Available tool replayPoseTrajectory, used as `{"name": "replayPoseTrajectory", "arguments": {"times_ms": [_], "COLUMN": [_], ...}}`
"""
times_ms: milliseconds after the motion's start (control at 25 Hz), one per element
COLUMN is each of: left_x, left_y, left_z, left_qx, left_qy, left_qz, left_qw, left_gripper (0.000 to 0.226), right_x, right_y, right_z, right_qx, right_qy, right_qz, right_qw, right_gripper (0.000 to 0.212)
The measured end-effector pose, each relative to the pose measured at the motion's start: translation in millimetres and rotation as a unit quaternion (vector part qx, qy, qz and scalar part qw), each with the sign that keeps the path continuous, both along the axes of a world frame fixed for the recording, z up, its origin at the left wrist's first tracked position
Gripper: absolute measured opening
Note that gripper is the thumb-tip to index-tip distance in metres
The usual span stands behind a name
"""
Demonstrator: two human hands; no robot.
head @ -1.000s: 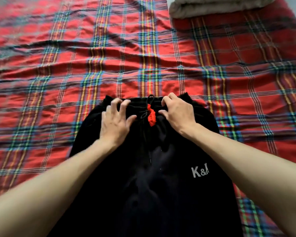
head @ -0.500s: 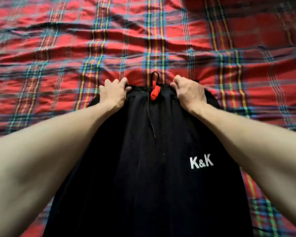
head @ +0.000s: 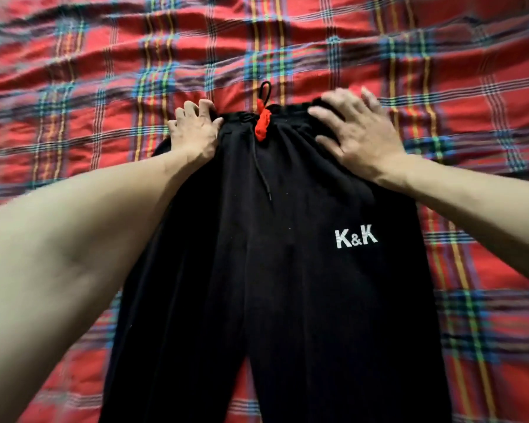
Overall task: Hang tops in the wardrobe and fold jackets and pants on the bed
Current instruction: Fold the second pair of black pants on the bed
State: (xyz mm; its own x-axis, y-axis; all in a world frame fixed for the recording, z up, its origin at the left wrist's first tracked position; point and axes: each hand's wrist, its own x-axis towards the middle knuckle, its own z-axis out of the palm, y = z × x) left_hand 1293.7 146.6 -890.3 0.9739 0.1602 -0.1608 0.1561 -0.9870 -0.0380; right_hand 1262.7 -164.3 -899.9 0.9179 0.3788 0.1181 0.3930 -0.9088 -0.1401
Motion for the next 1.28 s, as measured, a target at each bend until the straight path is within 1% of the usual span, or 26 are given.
{"name": "replayPoseTrajectory", "arguments": {"times_ms": [40, 80, 120, 160, 200, 240, 320, 360, 400, 440, 480, 560, 640, 720, 760, 800, 840, 880, 920, 960, 1000, 1040, 1080, 1120, 1200, 1280], "left_x": [-6, -14, -28, -44, -63, -85, -138, -170, -205, -236, -262, -299, -319, -355, -383, -414, -446, -475, -501, -520, -534, -544, -551, -555, -559, -561], "left_y": [-1, -2, -3, -4, -8, -12, -23, -31, -39, -47, -53, -63, -73, -92, -101, -108, -112, -114, -114, -113, -112, -112, -112, -112, -111, -107], "left_z": [2, 6, 10, 15, 22, 30, 40, 40, 37, 30, 22, 15, 24, 43, 50, 55, 61, 65, 65, 61, 58, 54, 52, 50, 49, 44], "left_qx": [-0.025, -0.038, -0.038, -0.046, -0.065, -0.093, -0.121, -0.120, -0.108, -0.088, -0.062, -0.033, -0.055, -0.152, -0.207, -0.251, -0.295, -0.344, -0.378, -0.403, -0.440, -0.487, -0.529, -0.556, -0.581, -0.592], "left_qy": [-0.002, -0.010, -0.022, -0.043, -0.070, -0.093, -0.118, -0.108, -0.087, -0.055, -0.017, 0.030, 0.041, 0.003, -0.017, -0.022, -0.005, 0.028, 0.062, 0.092, 0.117, 0.137, 0.156, 0.170, 0.173, 0.171], "left_qz": [0.003, -0.007, -0.030, -0.057, -0.084, -0.114, -0.210, -0.263, -0.306, -0.327, -0.324, -0.278, -0.217, -0.157, -0.113, -0.049, 0.040, 0.141, 0.232, 0.285, 0.306, 0.314, 0.317, 0.316, 0.303, 0.287], "left_qw": [1.000, 0.999, 0.999, 0.996, 0.992, 0.985, 0.963, 0.951, 0.942, 0.939, 0.944, 0.960, 0.974, 0.976, 0.972, 0.967, 0.955, 0.928, 0.894, 0.865, 0.836, 0.803, 0.772, 0.750, 0.735, 0.734], "left_gripper": [0.046, 0.049, 0.054, 0.058, 0.059, 0.059, 0.057, 0.056, 0.056, 0.058, 0.063, 0.068, 0.066, 0.061, 0.058, 0.056, 0.054, 0.050, 0.041, 0.029, 0.017, 0.015, 0.019, 0.022, 0.020, 0.024], "right_x": [-5, -3, -1, -2, -10, -29, -98, -146, -200, -252, -300, -387, -450, -505, -529, -550, -566, -578, -586, -588, -588, -585, -582, -579, -571, -562], "right_y": [-14, -22, -22, -17, -11, -8, -5, -7, -10, -17, -23, -35, -36, -26, -18, -11, -6, -3, -2, -1, 0, 1, 2, 4, 7, 7], "right_z": [-1, -2, -2, 1, 6, 14, 27, 31, 35, 37, 37, 42, 52, 67, 72, 73, 73, 72, 71, 70, 69, 69, 68, 68, 66, 62], "right_qx": [-0.034, -0.044, -0.034, -0.018, 0.006, 0.053, 0.162, 0.195, 0.210, 0.209, 0.198, 0.176, 0.170, 0.120, 0.091, 0.075, 0.070, 0.076, 0.086, 0.093, 0.092, 0.089, 0.088, 0.094, 0.115, 0.128], "right_qy": [0.054, 0.109, 0.145, 0.161, 0.148, 0.117, 0.037, 0.019, 0.021, 0.038, 0.066, 0.116, 0.127, 0.129, 0.139, 0.155, 0.170, 0.182, 0.185, 0.185, 0.185, 0.188, 0.193, 0.194, 0.176, 0.152], "right_qz": [-0.008, -0.049, -0.092, -0.127, -0.153, -0.174, -0.199, -0.210, -0.226, -0.244, -0.264, -0.313, -0.355, -0.363, -0.350, -0.342, -0.351, -0.374, -0.399, -0.417, -0.428, -0.436, -0.446, -0.456, -0.468, -0.463], "right_qw": [0.998, 0.992, 0.985, 0.979, 0.977, 0.976, 0.966, 0.958, 0.951, 0.946, 0.941, 0.926, 0.910, 0.915, 0.922, 0.924, 0.918, 0.906, 0.894, 0.885, 0.880, 0.876, 0.870, 0.863, 0.858, 0.864], "right_gripper": [0.061, 0.064, 0.066, 0.067, 0.065, 0.062, 0.055, 0.052, 0.050, 0.049, 0.048, 0.046, 0.044, 0.041, 0.040, 0.040, 0.040, 0.039, 0.037, 0.034, 0.032, 0.031, 0.031, 0.032, 0.036, 0.034]}}
